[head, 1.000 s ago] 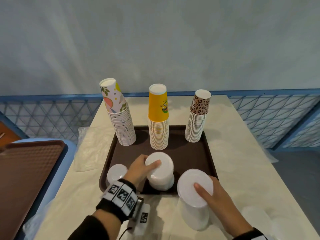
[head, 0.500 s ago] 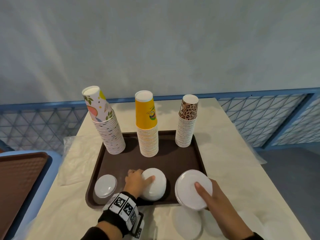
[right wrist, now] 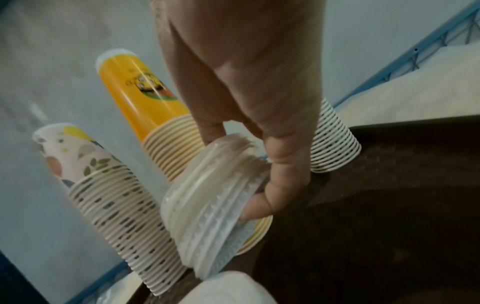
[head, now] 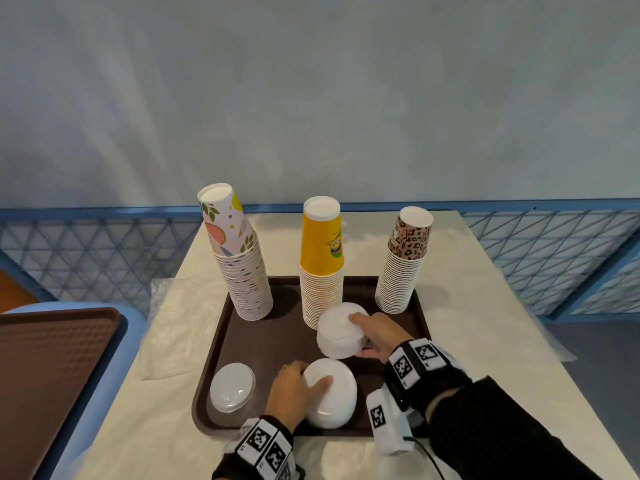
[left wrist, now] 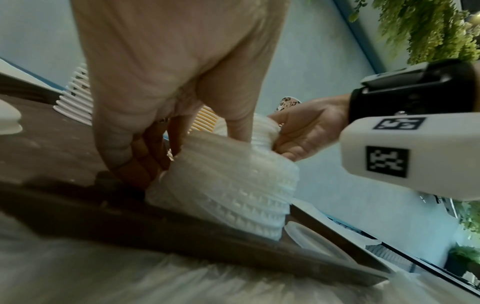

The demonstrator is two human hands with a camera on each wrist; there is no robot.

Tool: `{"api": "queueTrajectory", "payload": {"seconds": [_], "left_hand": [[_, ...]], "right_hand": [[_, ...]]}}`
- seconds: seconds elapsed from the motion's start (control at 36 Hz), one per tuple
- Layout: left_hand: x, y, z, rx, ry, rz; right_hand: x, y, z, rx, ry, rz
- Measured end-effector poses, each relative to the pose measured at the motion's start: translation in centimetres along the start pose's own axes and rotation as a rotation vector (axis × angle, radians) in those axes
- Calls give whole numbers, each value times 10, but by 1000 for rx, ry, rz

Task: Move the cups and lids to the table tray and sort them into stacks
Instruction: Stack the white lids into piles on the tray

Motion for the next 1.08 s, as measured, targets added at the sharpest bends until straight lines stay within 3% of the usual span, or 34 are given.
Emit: {"api": "queueTrajectory", "payload": {"seconds": [0.11, 0.42, 0.61, 0.69, 0.78, 0.92, 1.08], "left_hand": [[2, -3, 0, -27, -19, 12], [6, -9, 1, -47, -5, 55], [7, -10, 2, -107, 16, 59], [6, -10, 1, -126, 22, 64], [5, -10, 0, -149, 28, 70], [0, -6, -8, -214, 60, 106], [-26, 32, -21, -219, 274, 267]], "right_hand": [[17, 2, 8, -24, -10, 57], [45, 12, 24, -192, -60, 26], [57, 10, 28, -680, 183, -45], [61, 9, 27, -789, 224, -63], [58, 9, 24, -753, 215, -77], [23, -5, 3, -499, 230, -217], [-59, -5, -42, -374, 214, -353]]}}
Point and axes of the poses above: each hand's wrist, its own x-axis towards the middle knuckle, its own z-axis out of the palm, y = z × x, the point moved 1 cm from there along x, towards the middle knuckle, and after that the axes turned 4 degrees about z, right-handed, at the moved point
